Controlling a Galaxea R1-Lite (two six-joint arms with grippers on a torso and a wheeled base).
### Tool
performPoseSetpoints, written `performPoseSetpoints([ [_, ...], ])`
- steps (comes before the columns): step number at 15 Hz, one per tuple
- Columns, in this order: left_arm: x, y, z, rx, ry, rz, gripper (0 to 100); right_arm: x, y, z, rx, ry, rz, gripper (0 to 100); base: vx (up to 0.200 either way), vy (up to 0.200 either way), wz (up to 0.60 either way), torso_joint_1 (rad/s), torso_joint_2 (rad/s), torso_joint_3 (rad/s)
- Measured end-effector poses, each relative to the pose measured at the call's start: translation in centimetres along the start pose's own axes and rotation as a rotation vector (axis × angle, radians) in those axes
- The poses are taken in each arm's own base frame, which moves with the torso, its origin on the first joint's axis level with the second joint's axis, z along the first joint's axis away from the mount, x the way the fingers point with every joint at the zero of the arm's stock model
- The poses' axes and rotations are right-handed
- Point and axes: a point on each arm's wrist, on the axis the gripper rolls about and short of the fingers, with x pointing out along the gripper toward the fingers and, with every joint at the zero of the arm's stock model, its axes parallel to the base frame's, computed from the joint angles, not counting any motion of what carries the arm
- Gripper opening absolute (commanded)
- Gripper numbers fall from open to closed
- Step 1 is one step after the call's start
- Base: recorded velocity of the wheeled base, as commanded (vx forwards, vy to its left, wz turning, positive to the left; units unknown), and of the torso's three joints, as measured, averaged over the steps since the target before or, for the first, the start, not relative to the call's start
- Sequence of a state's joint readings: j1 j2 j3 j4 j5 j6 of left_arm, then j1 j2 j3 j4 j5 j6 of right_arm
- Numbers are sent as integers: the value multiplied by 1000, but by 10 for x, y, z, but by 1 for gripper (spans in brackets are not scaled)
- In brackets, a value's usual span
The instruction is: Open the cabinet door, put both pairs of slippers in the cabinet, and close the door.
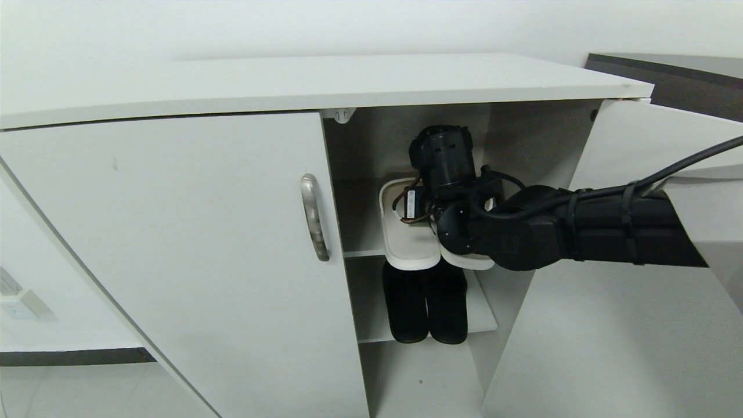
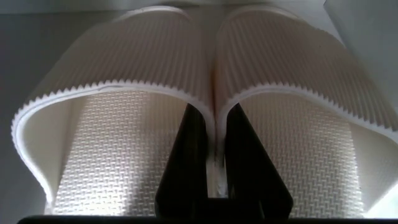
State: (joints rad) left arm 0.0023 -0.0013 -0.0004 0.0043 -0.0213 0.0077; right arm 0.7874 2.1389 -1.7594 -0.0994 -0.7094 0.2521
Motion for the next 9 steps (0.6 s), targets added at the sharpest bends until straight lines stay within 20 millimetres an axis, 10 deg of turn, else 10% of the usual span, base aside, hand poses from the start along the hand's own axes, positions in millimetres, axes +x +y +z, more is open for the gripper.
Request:
performPoseSetpoints([
  [3,0,0,0,0,0,0,0,6,2,-4,-5,1,-8,0,0,0,0,0,0,0],
  [4,0,0,0,0,0,0,0,8,2,-4,-4,0,-12,100,0,0,0,0,0,0],
  [9,0,0,0,0,0,0,0,9,2,-5,-7,2,-16,100,0,0,0,0,0,0],
])
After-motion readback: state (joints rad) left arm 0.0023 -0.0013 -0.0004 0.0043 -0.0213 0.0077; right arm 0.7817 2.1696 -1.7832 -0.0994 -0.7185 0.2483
